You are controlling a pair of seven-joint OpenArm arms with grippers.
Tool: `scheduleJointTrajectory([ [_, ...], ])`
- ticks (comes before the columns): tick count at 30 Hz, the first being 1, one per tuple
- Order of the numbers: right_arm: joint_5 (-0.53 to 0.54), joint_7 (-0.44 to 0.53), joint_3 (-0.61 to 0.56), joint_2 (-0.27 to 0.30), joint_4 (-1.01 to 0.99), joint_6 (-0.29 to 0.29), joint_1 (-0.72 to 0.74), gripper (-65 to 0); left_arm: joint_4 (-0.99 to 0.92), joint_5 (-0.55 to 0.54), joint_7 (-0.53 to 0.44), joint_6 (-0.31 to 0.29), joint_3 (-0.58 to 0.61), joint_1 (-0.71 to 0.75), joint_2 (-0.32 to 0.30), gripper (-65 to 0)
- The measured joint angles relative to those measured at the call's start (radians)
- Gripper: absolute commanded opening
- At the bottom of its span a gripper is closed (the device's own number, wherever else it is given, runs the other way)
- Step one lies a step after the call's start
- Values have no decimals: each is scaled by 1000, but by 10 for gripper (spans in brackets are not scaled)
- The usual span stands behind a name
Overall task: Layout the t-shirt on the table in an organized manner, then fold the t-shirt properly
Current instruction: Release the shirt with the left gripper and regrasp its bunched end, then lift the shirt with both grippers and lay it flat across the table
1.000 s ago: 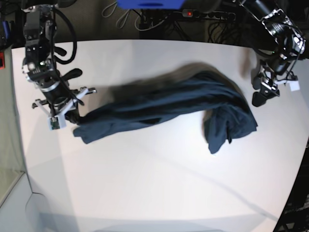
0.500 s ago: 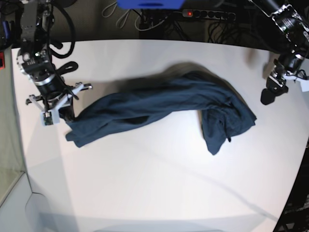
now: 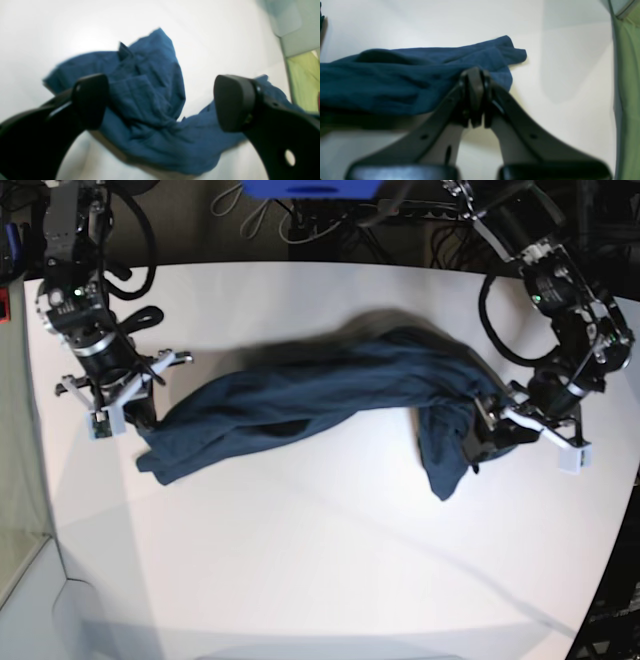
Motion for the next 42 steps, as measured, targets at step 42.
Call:
scheduleJointTrajectory([
  [42,0,-2,0,0,-39,0,5,-650,-255,56,-175,236,54,16,72,0],
])
